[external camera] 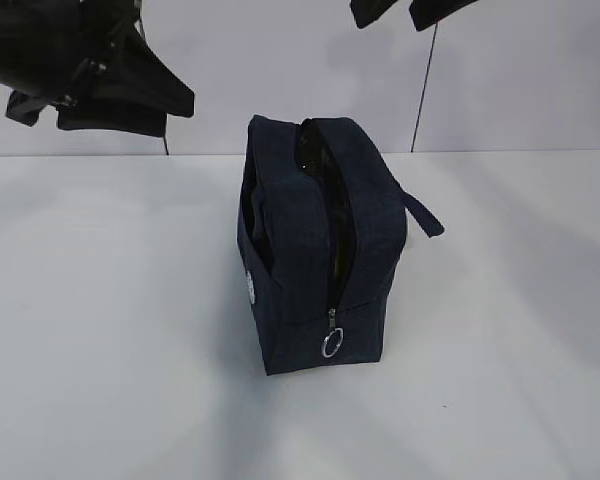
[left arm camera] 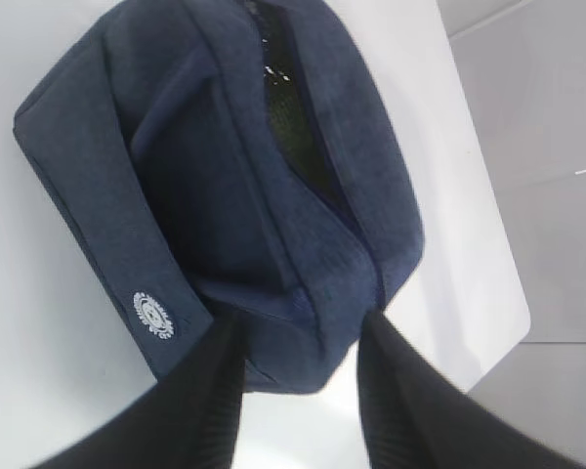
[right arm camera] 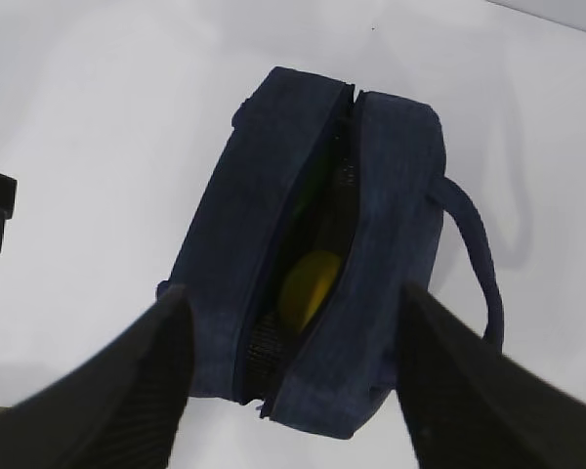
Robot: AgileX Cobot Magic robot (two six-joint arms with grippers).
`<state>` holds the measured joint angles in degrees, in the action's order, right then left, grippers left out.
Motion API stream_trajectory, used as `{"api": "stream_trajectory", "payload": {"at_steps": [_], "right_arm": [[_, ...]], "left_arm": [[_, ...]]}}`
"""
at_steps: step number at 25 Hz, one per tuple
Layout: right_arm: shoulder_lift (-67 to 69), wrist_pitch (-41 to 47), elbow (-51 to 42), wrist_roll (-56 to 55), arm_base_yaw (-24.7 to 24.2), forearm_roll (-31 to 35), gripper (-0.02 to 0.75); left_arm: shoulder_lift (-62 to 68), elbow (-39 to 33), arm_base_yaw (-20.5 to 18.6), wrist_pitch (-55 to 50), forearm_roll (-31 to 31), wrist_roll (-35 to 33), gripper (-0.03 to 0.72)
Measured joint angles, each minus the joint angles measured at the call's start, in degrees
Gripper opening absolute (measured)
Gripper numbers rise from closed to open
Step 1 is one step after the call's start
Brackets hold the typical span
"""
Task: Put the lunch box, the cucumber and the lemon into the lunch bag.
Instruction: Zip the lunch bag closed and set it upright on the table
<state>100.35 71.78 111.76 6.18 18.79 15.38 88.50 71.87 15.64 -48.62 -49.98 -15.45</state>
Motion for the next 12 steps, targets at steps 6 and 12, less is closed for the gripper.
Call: {"api": "stream_trajectory", "payload": {"at_steps": [6,12], "right_arm": [[-6.0,0.0,-11.9,-2.0,1.1,0.6,0.493],[-13.8,0.0,-28.4,-5.5,4.9,0.7,0.494]], "left_arm": [[-3.8,0.0,-0.4,-3.5,3.1,0.0,0.285],[-4.9,0.0,-0.7,-7.8,3.6,0.0,0.285]]}}
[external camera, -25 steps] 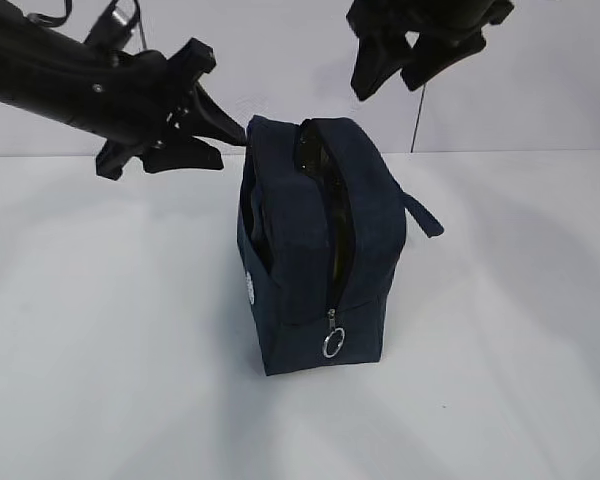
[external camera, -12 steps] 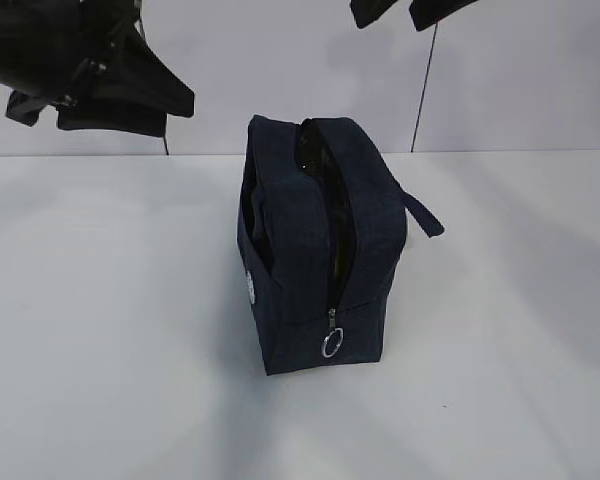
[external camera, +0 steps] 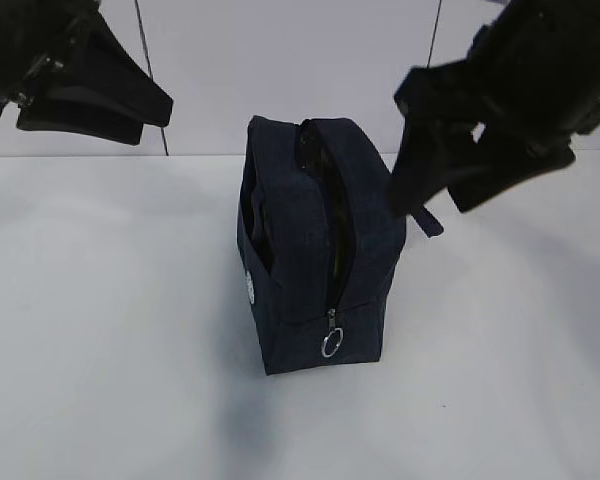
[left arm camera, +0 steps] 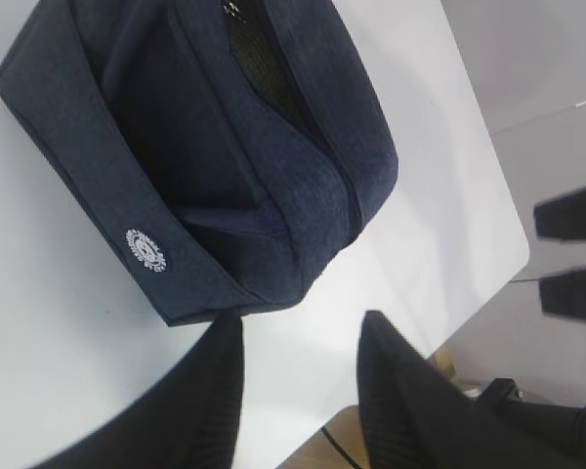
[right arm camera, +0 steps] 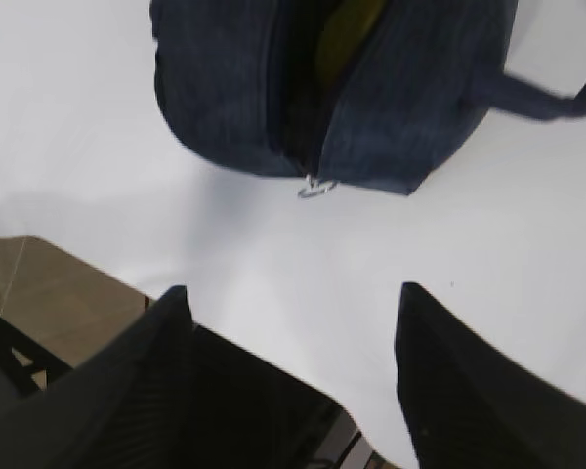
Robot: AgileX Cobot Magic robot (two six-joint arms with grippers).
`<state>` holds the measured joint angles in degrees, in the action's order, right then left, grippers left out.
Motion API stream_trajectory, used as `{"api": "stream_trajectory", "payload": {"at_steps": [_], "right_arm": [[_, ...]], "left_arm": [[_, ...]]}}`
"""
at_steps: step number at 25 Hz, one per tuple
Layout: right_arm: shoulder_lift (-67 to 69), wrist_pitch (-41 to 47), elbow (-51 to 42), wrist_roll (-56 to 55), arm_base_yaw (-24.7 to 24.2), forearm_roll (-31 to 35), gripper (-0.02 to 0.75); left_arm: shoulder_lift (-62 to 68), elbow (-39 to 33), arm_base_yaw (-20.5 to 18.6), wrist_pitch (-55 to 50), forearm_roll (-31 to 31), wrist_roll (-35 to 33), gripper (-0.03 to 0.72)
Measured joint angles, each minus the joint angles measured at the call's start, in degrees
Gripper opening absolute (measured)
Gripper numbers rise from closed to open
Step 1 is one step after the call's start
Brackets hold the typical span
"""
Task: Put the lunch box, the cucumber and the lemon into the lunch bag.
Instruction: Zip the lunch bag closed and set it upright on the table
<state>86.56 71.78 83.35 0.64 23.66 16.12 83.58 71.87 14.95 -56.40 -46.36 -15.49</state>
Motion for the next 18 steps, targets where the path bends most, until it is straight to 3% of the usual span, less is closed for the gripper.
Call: {"api": "stream_trajectory", "payload": {"at_steps": [6,13,18], "right_arm": [[-6.5,-0.1,-9.8,-0.6,2.3,0.0,0.488],[-7.6,-0.2,-10.9,-0.6,2.4,-5.9,0.484],[-7.6,-4.7,-10.9,-0.6,2.4,-6.5,0.484]], "left_arm": [[-0.1,0.0,0.0,-0.7,0.0,0.0,0.285],[-0.1,0.0,0.0,-0.7,0.1,0.0,0.285],[-0.1,0.0,0.0,-0.7,0.1,0.0,0.285]]}}
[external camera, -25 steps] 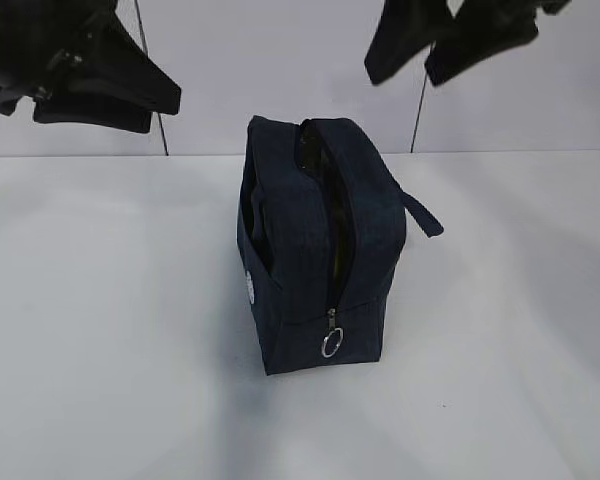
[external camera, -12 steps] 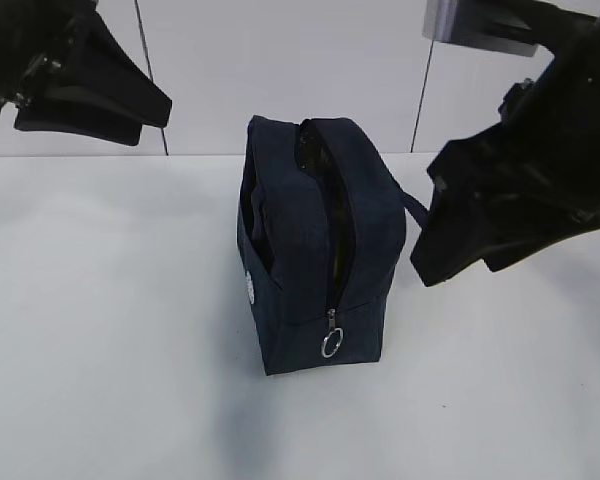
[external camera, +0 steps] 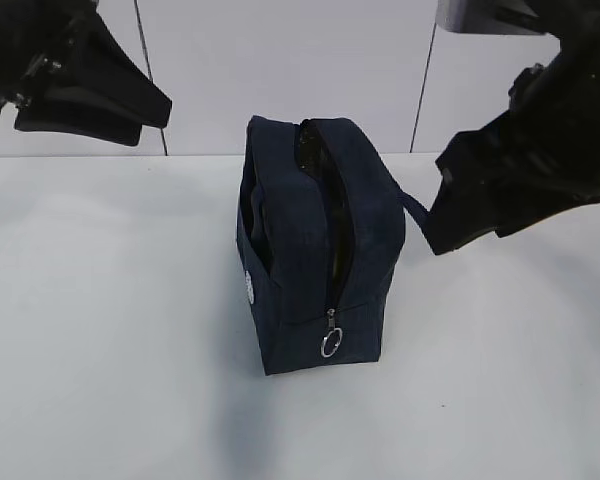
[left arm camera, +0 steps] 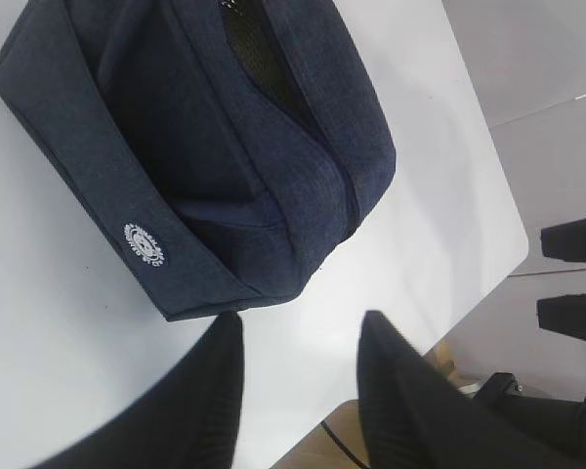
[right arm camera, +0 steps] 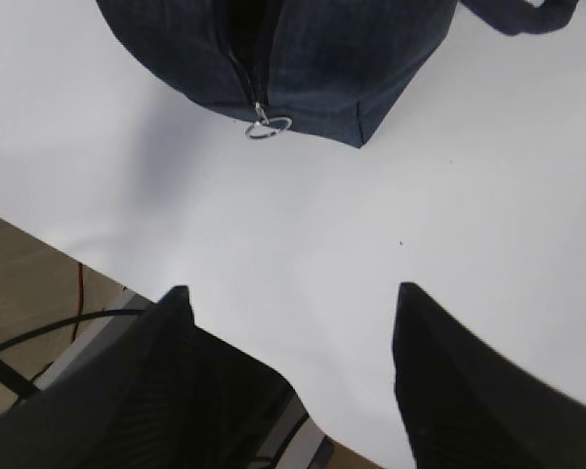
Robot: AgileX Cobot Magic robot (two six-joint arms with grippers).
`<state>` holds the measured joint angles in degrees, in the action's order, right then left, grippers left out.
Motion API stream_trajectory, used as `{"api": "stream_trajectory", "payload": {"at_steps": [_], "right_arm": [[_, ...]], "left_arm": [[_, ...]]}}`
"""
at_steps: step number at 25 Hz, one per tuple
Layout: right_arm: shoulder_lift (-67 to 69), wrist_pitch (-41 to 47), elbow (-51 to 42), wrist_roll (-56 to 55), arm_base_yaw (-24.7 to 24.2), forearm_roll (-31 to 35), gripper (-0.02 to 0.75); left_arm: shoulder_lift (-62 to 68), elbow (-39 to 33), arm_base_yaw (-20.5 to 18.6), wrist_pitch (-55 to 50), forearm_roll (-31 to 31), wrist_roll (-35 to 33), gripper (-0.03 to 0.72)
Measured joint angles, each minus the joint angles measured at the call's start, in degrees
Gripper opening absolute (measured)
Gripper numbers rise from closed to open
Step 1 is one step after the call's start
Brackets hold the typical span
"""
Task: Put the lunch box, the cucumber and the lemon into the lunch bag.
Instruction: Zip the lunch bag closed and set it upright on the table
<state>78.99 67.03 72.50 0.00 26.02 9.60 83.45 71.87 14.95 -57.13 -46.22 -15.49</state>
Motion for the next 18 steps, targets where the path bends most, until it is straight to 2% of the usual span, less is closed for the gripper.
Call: {"api": "stream_trajectory", "payload": {"at_steps": [5,9,14,18], "right_arm": [[0.0,-6.3,0.0,-1.0,0.0,-1.5,0.483],[0.0,-12.6,-0.4,-6.2,2.9,-7.6,0.483],[0.0,-23.2,-5.3,-20.8,11.0,-22.2,0.483],[0.0,-32.2,-12.5,-36.9,15.0,-34.8,0.483]], "left_arm": [[0.0,0.0,0.0,0.3,0.0,0.0,0.285],[0.0,0.0,0.0,0.9,0.0,0.0,0.285],[0.0,0.0,0.0,1.3,0.0,0.0,0.285],[0.0,0.0,0.0,1.3,0.0,0.0,0.285]]}}
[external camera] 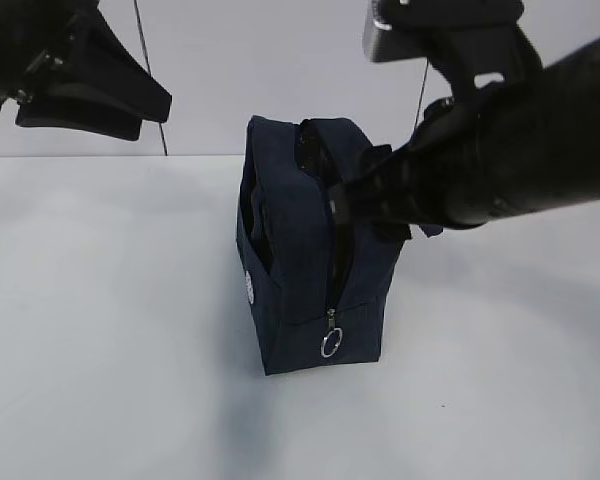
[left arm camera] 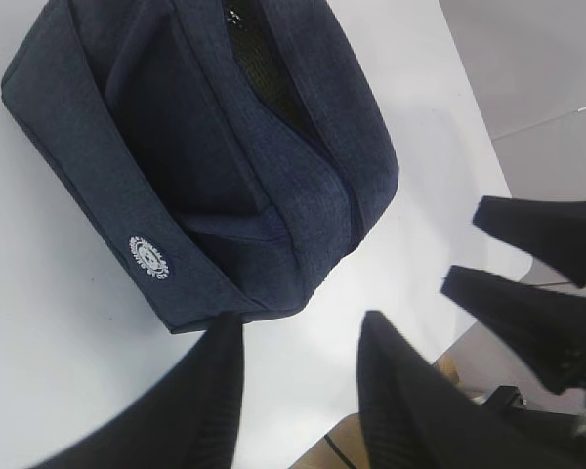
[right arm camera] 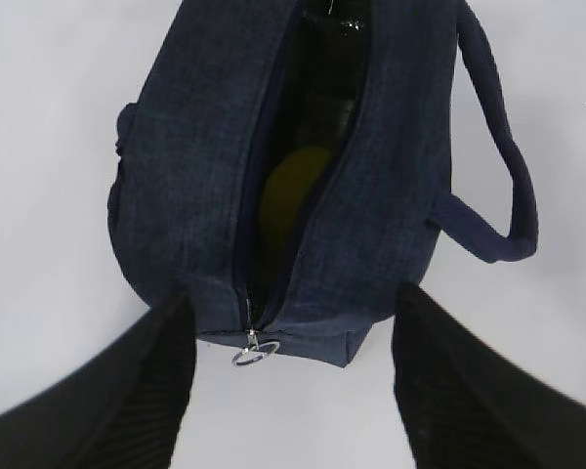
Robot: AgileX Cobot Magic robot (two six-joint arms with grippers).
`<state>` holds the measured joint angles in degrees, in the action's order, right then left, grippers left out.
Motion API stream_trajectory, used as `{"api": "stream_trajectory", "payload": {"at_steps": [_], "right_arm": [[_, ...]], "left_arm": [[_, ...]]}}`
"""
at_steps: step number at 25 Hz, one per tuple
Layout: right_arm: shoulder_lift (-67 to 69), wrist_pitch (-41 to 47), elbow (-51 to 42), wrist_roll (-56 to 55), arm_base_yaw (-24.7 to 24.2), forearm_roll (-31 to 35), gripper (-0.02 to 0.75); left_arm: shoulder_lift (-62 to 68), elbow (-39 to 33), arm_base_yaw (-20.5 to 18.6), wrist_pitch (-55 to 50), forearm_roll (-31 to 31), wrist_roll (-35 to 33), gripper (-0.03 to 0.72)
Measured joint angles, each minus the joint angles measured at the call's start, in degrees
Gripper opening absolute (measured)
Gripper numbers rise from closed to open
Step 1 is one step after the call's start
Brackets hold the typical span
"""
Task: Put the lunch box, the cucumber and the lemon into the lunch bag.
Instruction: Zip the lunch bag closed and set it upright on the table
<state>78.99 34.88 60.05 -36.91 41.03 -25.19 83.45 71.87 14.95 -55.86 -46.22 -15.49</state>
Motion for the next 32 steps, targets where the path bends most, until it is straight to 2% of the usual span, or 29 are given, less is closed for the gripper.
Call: {"api": "stream_trajectory", "payload": {"at_steps": [6,10,19,22,28,32], "right_arm": [[0.0,-10.1,-11.2,-28.3,2.7,-25.7,0.483],[0.0,-12.6,-17.0,-47.6,2.9,-43.6,0.483],[0.0,-14.7,-25.1,-76.6,2.9,-74.2,0.483],[0.0,-14.9,-27.4,-83.6,2.9,-77.0,0.483],[0.0,-14.9,-29.6,-86.2,2.9,-77.9,0.482],[0.0,-18.0,-29.6,-88.0,2.9,-78.1,0.482]], "left_arm": [[0.0,0.0,0.0,0.0,0.0,0.0,0.284],[0.0,0.0,0.0,0.1,0.0,0.0,0.280],[0.0,0.0,0.0,0.2,0.0,0.0,0.278],[0.0,0.0,0.0,0.6,0.0,0.0,0.278],[0.0,0.0,0.0,1.3,0.0,0.0,0.278],[0.0,0.0,0.0,1.4,0.0,0.0,0.278]]}}
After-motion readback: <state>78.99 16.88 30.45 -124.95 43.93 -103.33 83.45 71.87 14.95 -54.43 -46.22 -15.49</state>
